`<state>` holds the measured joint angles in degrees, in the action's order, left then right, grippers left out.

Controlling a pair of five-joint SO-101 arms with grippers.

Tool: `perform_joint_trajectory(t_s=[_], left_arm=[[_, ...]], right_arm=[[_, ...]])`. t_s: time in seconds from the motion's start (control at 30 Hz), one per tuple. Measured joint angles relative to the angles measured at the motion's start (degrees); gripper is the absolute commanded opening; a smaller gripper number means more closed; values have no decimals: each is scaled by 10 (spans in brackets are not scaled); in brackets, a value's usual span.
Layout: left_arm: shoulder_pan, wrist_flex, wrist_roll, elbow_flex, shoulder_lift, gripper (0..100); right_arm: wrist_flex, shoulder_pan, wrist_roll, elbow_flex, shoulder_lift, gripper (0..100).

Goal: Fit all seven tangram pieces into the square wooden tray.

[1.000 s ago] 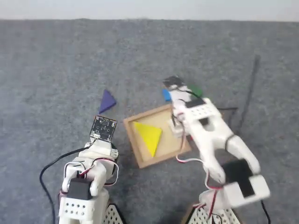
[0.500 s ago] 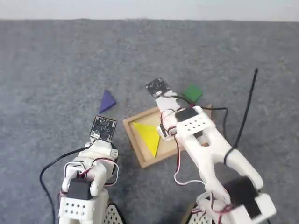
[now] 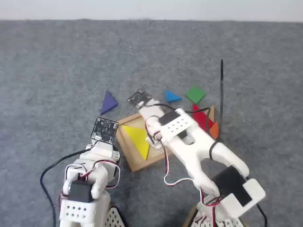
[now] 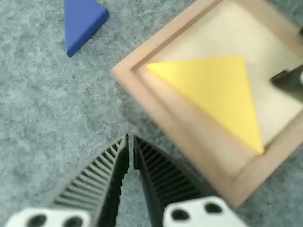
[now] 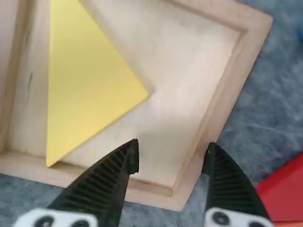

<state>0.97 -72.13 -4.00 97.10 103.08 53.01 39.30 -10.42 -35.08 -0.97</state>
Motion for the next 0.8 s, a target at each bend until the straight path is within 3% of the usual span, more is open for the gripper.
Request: perform_joint_trajectory(t_s=[0.33,0.6,0.8], left_arm=[[1,0,0,0,0,19],[1,0,0,0,0,19],[0,0,0,0,0,19]], right_arm=[[8,35,-4,-16,32,209],[-3,-80,-4,-17,2,209],[-3,-93,-4,-18,5,209]])
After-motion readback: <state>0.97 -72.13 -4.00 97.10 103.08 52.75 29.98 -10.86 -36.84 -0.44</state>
